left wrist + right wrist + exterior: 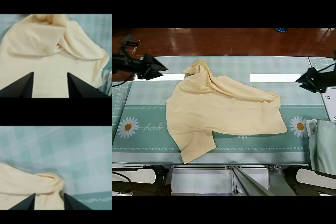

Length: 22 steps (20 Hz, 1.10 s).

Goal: Fold the shirts.

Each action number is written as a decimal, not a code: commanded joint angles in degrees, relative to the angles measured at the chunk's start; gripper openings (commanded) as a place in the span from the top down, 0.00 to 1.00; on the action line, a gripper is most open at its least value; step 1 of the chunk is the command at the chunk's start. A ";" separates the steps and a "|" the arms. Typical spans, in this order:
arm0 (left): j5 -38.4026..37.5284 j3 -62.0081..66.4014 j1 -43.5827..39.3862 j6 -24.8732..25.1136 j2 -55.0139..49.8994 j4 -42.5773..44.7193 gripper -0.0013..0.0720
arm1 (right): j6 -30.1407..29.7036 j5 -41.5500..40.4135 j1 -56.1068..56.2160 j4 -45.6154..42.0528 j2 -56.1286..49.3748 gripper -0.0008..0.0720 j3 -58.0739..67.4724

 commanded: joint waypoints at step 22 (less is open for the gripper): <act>17.16 -57.48 8.94 2.29 19.85 5.40 0.29 | -9.18 -4.83 -7.37 5.57 25.33 0.43 -40.28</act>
